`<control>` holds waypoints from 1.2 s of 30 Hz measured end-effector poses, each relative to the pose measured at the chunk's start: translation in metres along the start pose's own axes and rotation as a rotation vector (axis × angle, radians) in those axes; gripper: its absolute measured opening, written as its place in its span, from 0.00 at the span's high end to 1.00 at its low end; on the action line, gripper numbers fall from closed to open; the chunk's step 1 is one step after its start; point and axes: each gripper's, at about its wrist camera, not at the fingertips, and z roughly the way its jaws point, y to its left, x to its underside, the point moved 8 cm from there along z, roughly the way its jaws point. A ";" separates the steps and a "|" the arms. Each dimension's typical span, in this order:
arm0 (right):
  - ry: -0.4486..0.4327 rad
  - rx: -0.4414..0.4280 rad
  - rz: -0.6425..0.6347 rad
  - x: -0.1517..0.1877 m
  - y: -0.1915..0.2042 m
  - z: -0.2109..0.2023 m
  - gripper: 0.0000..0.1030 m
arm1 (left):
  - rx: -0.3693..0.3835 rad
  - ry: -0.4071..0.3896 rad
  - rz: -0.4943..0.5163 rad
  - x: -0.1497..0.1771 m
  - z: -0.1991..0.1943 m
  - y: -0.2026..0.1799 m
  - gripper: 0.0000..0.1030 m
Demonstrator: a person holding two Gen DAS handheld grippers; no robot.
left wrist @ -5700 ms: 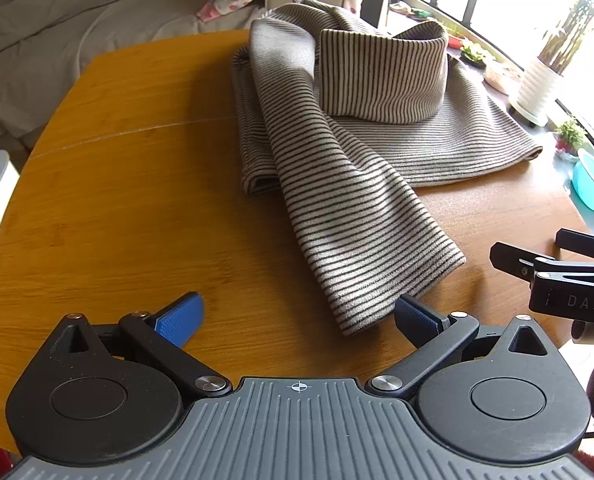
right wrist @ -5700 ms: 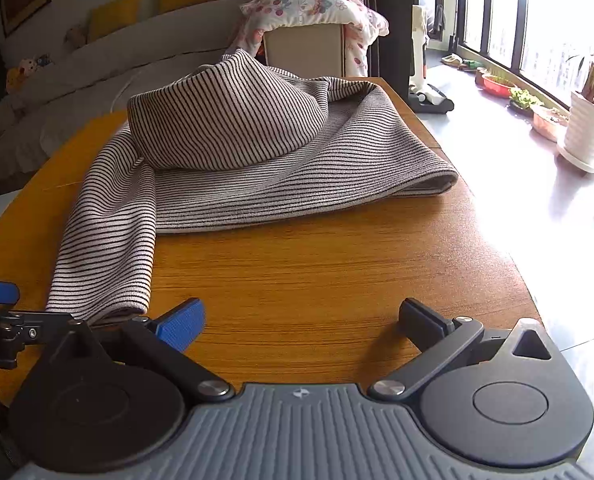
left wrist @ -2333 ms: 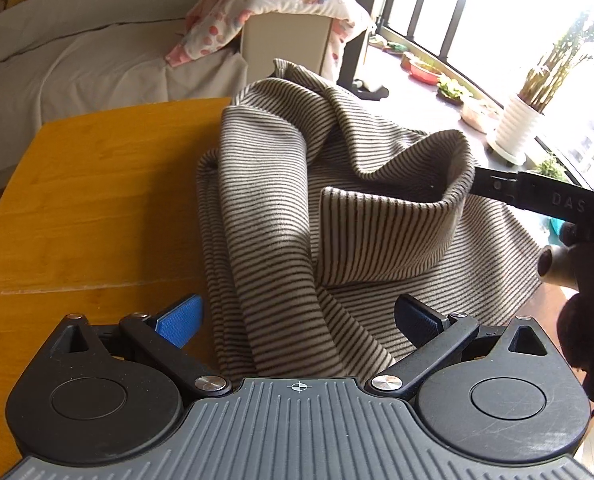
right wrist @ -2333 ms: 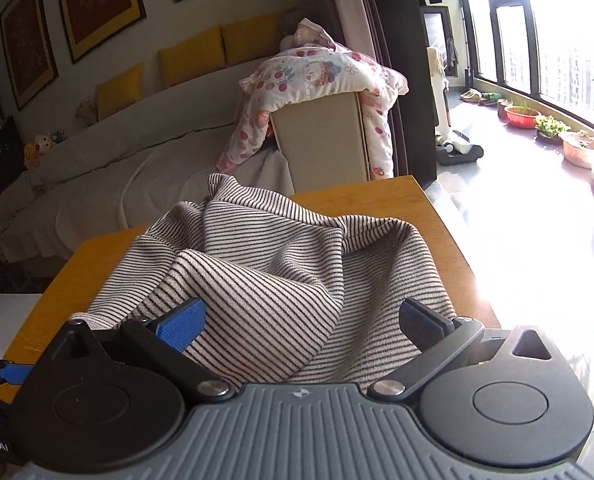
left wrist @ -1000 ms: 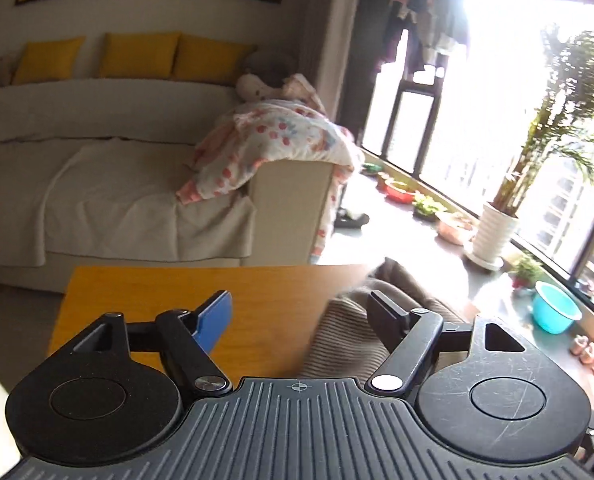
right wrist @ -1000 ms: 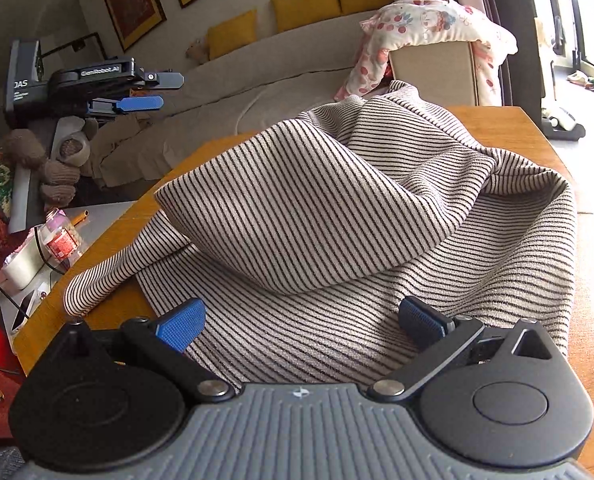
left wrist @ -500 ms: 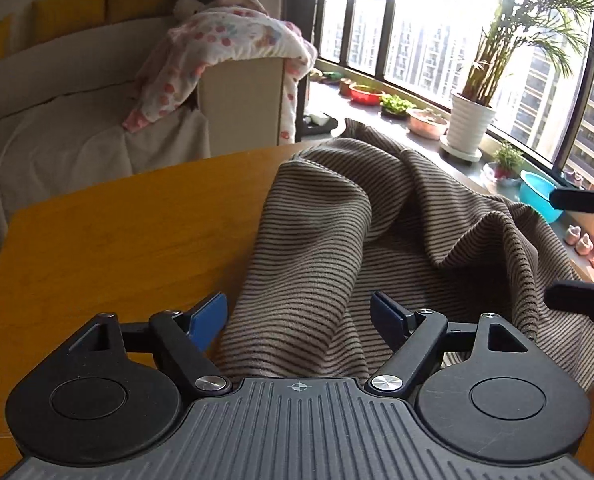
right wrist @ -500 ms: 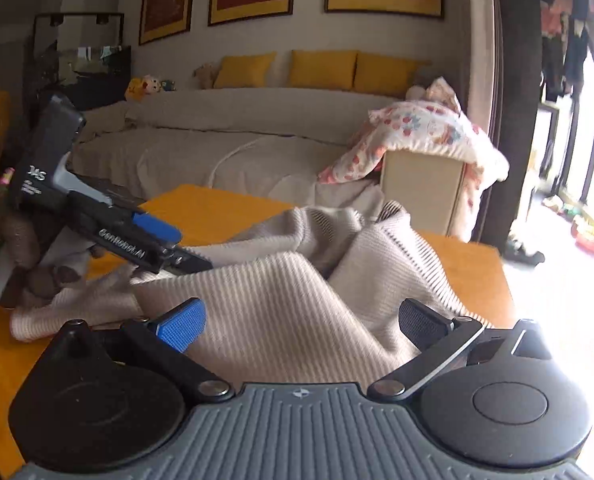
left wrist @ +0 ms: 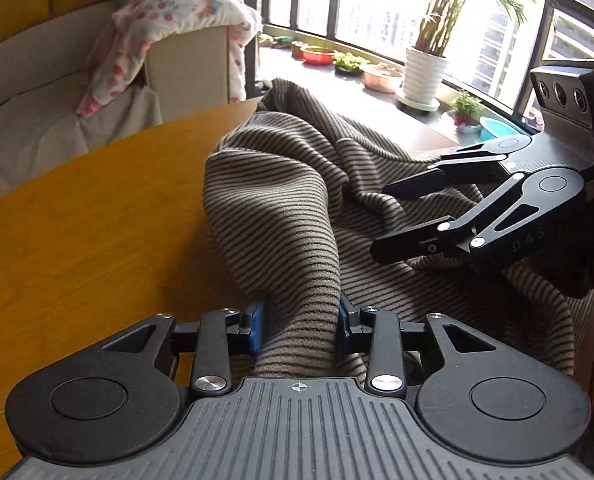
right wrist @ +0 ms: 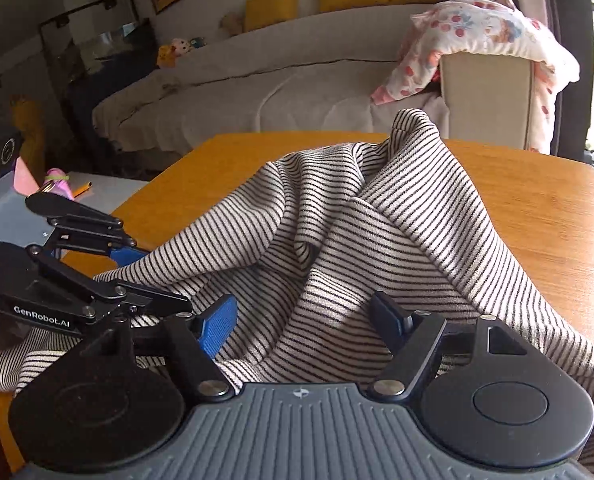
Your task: Fold clothes
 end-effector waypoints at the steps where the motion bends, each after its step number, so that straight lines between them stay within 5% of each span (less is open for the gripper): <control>1: 0.006 -0.023 -0.026 0.006 0.006 -0.006 0.26 | 0.003 0.006 -0.001 0.003 -0.005 0.000 0.71; 3: 0.012 -0.056 -0.067 0.016 0.016 -0.016 0.26 | -0.021 0.003 0.002 0.001 -0.014 0.006 0.78; 5: 0.001 -0.036 -0.074 0.017 0.016 -0.025 0.26 | -0.130 -0.042 0.028 -0.014 -0.022 0.027 0.85; 9: -0.066 0.094 -0.133 0.009 0.019 -0.049 0.26 | -0.346 -0.132 -0.011 -0.053 -0.024 0.088 0.85; 12: -0.115 0.131 -0.182 0.005 0.034 -0.075 0.26 | -0.404 -0.144 -0.095 -0.064 -0.013 0.117 0.81; 15: -0.102 0.054 -0.238 0.017 0.064 -0.099 0.19 | -0.358 -0.165 -0.222 -0.066 -0.012 0.123 0.71; 17: -0.069 -0.002 -0.293 0.038 0.088 -0.112 0.18 | -0.262 -0.212 -0.283 -0.064 -0.024 0.109 0.42; 20: -0.012 -0.060 -0.375 0.067 0.111 -0.114 0.17 | -0.150 -0.309 -0.294 -0.059 -0.040 0.076 0.12; 24: 0.033 0.034 -0.516 0.091 0.125 -0.081 0.17 | -0.092 -0.365 -0.225 -0.050 -0.029 0.039 0.08; 26: -0.025 0.083 -0.550 0.083 0.125 -0.066 0.11 | -0.072 -0.369 -0.199 -0.046 -0.011 0.032 0.08; 27: -0.029 0.104 -0.552 0.079 0.125 -0.062 0.18 | -0.066 -0.367 -0.201 -0.044 -0.002 0.032 0.08; 28: -0.047 0.145 -0.560 0.072 0.123 -0.060 0.46 | -0.057 -0.356 -0.217 -0.040 0.005 0.034 0.08; 30: -0.064 0.192 -0.540 0.059 0.116 -0.065 0.81 | -0.046 -0.329 -0.286 -0.036 0.012 0.044 0.08; 36: -0.224 0.540 -0.257 -0.023 -0.003 -0.141 0.88 | -0.137 -0.325 -0.287 -0.020 -0.006 0.050 0.08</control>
